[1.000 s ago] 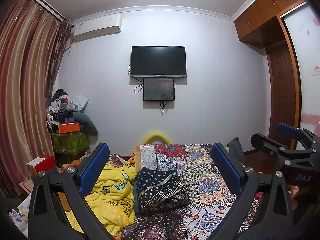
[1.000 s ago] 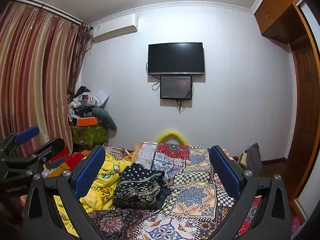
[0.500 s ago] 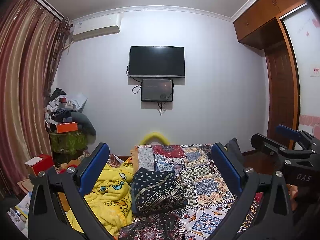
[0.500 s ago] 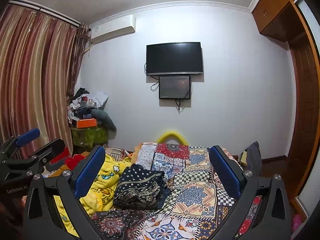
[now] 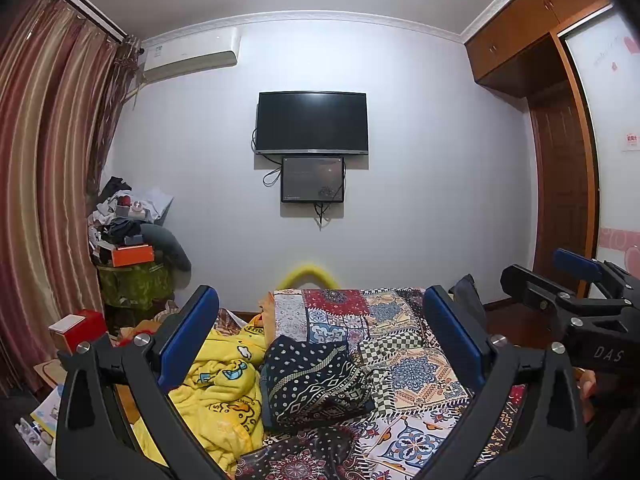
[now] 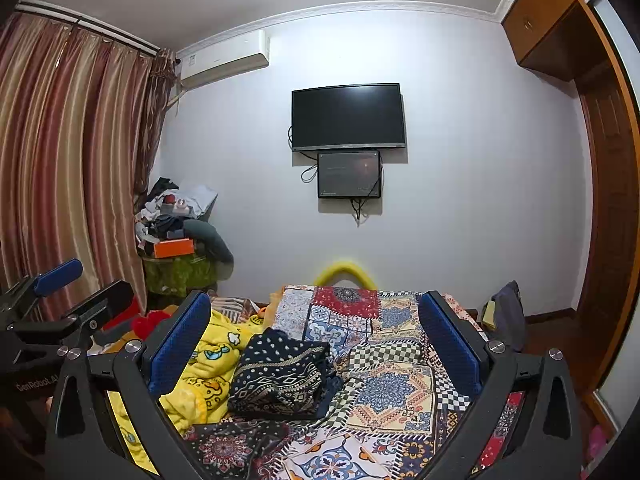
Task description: Fold large clothes
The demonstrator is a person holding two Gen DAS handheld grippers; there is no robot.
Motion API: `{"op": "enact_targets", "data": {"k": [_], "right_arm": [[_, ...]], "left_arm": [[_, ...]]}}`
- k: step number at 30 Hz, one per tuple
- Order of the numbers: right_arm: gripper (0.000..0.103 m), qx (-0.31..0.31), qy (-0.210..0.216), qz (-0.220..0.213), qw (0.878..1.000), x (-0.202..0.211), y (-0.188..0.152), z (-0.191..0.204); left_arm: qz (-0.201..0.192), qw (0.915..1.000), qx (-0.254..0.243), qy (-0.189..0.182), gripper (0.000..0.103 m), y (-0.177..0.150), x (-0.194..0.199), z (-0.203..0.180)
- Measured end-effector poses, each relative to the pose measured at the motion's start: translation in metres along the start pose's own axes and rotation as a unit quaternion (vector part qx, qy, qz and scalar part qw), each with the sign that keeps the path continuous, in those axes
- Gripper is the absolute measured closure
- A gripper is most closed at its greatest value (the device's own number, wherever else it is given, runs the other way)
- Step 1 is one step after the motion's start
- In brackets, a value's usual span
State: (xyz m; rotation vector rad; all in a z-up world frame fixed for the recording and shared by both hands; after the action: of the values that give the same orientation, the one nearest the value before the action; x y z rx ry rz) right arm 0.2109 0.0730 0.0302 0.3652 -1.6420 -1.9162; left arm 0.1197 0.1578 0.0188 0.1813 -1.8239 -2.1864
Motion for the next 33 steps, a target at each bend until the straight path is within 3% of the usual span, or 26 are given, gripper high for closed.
{"op": "enact_targets", "data": {"k": [33], "right_arm": [[0.000,-0.007,-0.010,0.007,1.000,-0.007,-0.002,-0.003]], "left_arm": [[0.024,0.9990,0.012,-0.036,0.000,-0.014,-0.019,-0.001]]}}
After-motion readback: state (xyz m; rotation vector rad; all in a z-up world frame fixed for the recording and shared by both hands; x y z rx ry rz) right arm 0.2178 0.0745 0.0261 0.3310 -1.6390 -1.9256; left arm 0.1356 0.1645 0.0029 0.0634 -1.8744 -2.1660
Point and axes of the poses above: each gripper's, at about its wrist camera, not at the fingertips, and x roughly against the way its jaws point, z to its left, y to its top, the point moved 9 cm from there along -x, roughly the way its jaws point, and after that the axes turned 11 degrees about -x, right-handed, at the moved point
